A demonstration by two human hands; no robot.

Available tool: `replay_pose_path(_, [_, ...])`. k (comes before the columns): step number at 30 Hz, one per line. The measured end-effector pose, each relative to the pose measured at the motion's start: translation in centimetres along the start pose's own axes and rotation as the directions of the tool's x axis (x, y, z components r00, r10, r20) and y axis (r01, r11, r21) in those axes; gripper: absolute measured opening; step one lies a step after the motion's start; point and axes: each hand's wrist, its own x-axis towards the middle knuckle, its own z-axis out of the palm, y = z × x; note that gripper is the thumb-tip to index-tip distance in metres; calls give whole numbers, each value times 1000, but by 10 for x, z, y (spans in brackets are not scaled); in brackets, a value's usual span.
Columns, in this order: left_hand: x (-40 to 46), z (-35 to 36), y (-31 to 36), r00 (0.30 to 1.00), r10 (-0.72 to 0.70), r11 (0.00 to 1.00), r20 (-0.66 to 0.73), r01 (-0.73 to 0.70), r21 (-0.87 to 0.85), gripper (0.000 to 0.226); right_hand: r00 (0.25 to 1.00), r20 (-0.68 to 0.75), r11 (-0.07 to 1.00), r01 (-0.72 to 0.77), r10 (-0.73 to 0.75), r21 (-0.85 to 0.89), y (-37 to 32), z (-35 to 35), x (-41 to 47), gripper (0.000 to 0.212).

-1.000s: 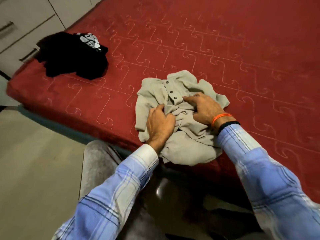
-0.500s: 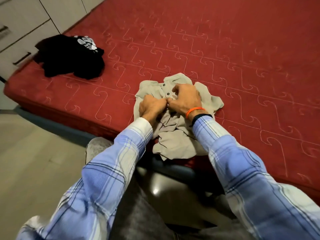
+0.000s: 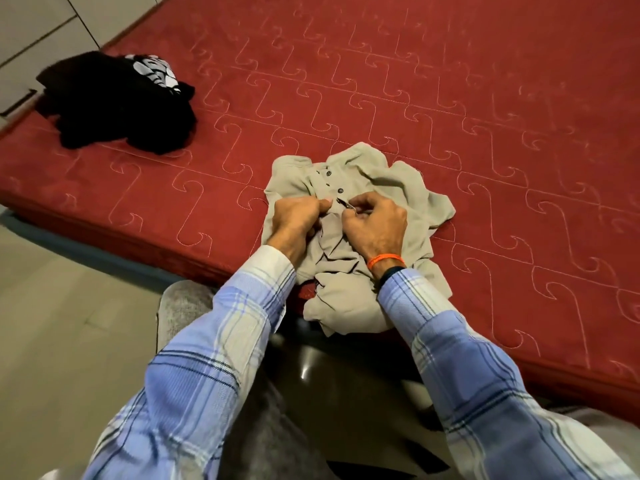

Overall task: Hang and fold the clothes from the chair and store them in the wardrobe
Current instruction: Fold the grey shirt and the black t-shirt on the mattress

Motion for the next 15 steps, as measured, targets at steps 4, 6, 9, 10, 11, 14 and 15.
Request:
replay_pose_path(4, [3,4,-17,989,137,989,-52,-134,59,21,999,31,1000,-10,10,-24,0,0,3,16])
replay_pose_path(6, [3,5,-21,983,172,983,-66,-167,82,12,998,66,999,-6,9,-35,0,0,6,15])
replay_pose_path(9, [3,5,-19,983,165,984,-77,-158,86,17,995,103,999,-8,13,-41,3,-1,10,12])
replay_pose_path(10, [4,6,-19,983,169,982,-67,-162,98,19,995,99,999,-11,14,-36,4,-2,10,10])
replay_pose_path(11, [3,6,-19,984,171,980,-50,-165,111,22,996,87,999,-14,16,-29,5,-2,10,9])
replay_pose_path(14, [6,4,-23,983,184,974,11,-184,130,24,1000,15,1000,-10,9,17,7,-1,5,10])
replay_pose_path(15, [6,2,-24,981,191,973,31,-194,126,20,1000,-6,999,1,-1,34,7,0,4,10])
